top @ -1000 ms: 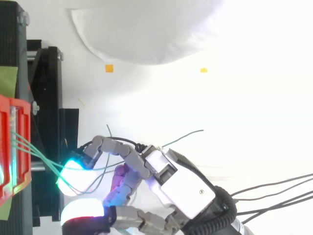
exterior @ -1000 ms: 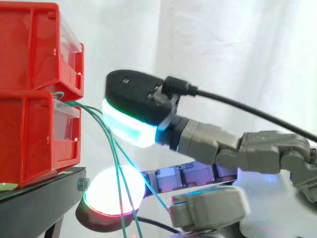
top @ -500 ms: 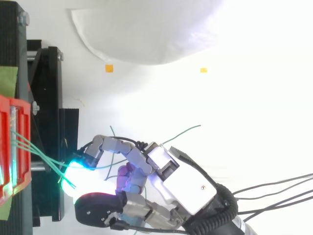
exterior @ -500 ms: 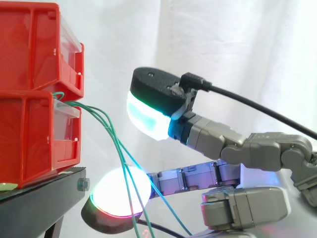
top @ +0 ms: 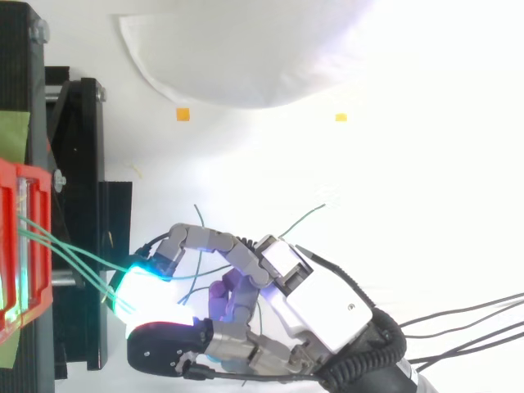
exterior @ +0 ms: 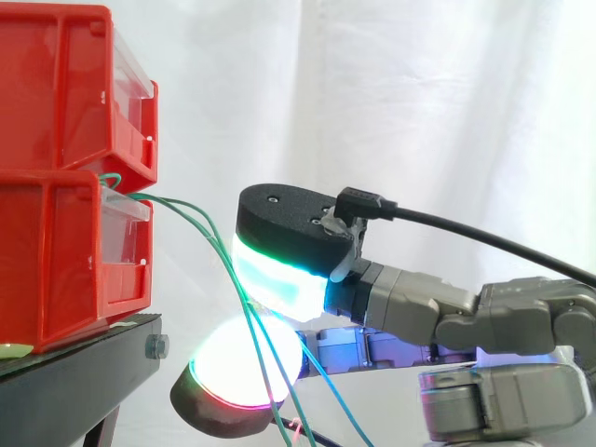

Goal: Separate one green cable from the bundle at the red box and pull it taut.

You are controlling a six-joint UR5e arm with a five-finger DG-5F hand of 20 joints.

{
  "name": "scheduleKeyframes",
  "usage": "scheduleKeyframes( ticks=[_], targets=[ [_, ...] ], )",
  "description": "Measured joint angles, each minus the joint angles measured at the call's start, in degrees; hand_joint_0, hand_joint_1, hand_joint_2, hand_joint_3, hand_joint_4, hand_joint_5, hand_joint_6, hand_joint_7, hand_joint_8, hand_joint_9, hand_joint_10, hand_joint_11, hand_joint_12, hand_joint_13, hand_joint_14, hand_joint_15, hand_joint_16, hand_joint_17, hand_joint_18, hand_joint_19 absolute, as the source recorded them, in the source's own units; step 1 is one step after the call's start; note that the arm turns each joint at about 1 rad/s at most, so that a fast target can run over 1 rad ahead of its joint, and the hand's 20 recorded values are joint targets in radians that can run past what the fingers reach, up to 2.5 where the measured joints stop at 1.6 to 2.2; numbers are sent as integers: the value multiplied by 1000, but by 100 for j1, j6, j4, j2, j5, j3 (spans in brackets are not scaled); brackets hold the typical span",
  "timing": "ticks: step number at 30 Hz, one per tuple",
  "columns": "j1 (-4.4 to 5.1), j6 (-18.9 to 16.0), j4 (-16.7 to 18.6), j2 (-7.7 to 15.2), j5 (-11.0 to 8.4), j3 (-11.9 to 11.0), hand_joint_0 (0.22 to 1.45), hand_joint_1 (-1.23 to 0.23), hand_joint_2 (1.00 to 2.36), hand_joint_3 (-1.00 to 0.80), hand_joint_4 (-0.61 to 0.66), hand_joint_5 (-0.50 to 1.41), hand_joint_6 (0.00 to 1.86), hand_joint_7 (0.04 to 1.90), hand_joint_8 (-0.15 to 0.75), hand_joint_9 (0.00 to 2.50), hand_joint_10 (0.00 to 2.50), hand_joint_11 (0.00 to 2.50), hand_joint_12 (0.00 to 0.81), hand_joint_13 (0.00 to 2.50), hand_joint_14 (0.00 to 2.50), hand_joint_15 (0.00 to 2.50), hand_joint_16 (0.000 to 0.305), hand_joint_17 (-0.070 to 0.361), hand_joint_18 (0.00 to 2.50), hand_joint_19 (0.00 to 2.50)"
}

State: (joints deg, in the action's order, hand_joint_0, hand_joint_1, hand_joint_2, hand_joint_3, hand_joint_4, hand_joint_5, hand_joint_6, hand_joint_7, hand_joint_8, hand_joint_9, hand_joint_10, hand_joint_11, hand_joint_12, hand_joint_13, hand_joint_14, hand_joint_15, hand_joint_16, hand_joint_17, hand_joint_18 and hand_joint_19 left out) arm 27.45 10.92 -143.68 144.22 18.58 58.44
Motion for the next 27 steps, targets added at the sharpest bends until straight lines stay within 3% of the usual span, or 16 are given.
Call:
scheduleKeyframes(
  ticks=[9,10,12,16,19,21,23,24,27],
  targets=[
    [20,-105,-70,0,-33,1,626,-811,1020,-112,59,116,574,1294,287,2394,33,1623,386,1982,10,1634,55,123,1462,1018],
    [21,-116,-78,0,-42,1,603,-866,1016,-57,65,86,669,1110,304,2344,35,1592,423,1961,8,1605,64,143,1475,981],
    [22,-137,-99,0,-50,1,595,-874,1016,-49,73,58,739,1027,313,2295,33,1598,439,1924,4,1596,68,152,1436,958],
    [23,-178,-146,0,-54,1,578,-870,1011,-6,73,-19,835,1201,351,2037,26,1567,457,1794,4,1573,76,171,1345,931],
    [24,-202,-180,0,-52,2,583,-874,1010,27,152,-79,881,1239,370,1873,20,1593,463,1711,3,1552,77,172,1258,934],
    [24,-208,-192,0,-48,2,602,-905,1009,-11,196,-115,899,1190,388,1650,12,1631,452,1605,3,1549,74,167,1138,948],
    [23,-211,-199,0,-43,4,589,-936,1017,-104,215,-130,906,1207,355,1588,11,1664,415,1537,4,1574,67,151,1037,984],
    [23,-212,-201,-2,-42,6,549,-942,1018,-232,214,-140,908,1220,319,1534,12,1712,368,1485,6,1601,60,134,956,1034],
    [24,-213,-203,0,-39,8,513,-942,1003,-456,217,-138,909,1197,334,1540,13,1696,391,1491,6,1580,62,140,976,1018]
  ],
)
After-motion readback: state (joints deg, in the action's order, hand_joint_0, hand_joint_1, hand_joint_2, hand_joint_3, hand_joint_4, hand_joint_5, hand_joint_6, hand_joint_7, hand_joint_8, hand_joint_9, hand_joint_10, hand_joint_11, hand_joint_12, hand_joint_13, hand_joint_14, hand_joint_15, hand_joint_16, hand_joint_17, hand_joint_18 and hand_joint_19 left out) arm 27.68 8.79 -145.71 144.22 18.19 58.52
